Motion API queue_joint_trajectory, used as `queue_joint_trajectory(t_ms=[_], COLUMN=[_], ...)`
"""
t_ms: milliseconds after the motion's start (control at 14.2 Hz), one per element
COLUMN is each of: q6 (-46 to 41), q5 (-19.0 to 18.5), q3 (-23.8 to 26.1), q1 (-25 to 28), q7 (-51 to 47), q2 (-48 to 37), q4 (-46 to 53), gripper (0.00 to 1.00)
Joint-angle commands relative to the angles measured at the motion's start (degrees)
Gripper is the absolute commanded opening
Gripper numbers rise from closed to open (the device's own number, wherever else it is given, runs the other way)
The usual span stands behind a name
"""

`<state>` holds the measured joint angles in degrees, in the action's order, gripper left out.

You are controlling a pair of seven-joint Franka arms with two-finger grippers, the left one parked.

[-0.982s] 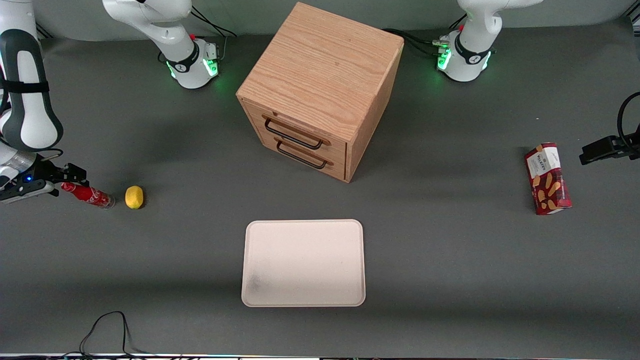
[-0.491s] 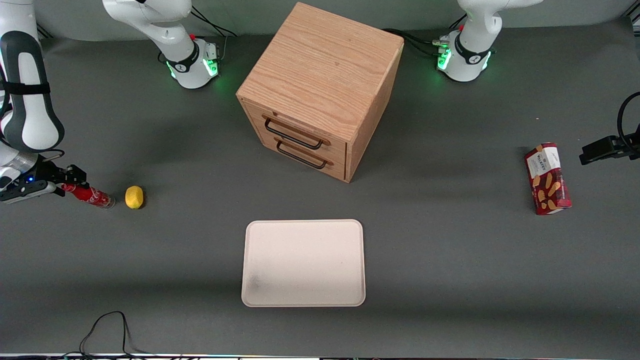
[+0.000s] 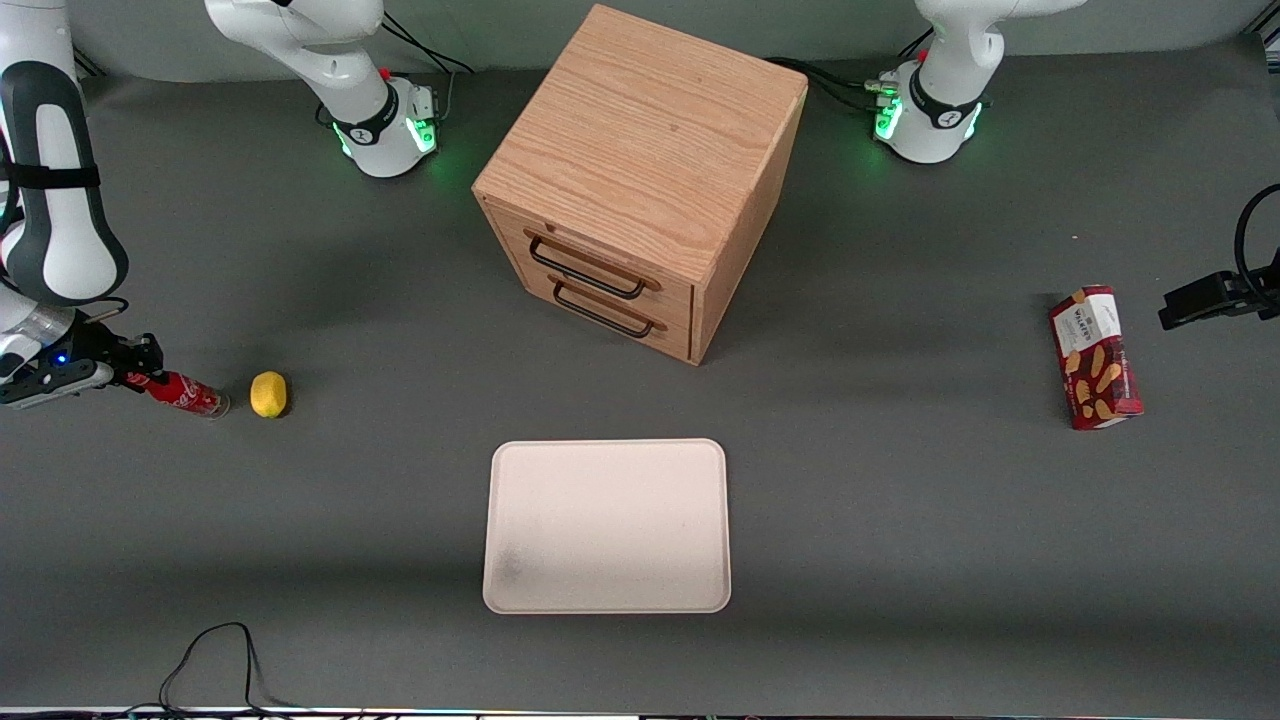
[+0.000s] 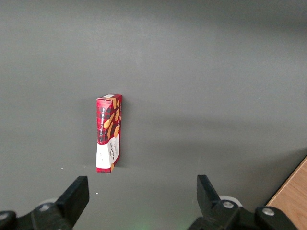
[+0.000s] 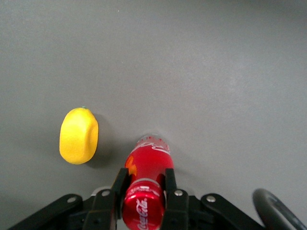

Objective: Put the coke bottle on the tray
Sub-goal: 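Close the right gripper on the bottle and lift it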

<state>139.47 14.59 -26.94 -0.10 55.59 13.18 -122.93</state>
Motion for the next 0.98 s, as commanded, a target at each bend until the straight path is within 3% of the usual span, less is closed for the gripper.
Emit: queue_joint_trajectory(t_ms=[0,281,632,912], q6=[-6.8,-23.1,-42.1,-50.7], q5=[1.1,-3.4,-6.3,-8.1], q3=[0.2,0.1,0.0,0.4], q1=[-0.1,-0.2,-0.2,-0.1], q7=[1.8,0.9,-0.3,-1.9], q2=[-2.3,-3.4,-3.7,-3.7], q4=[5.1,18.6,36.0,44.9], gripper=[0.06,0.06,0.06,0.05])
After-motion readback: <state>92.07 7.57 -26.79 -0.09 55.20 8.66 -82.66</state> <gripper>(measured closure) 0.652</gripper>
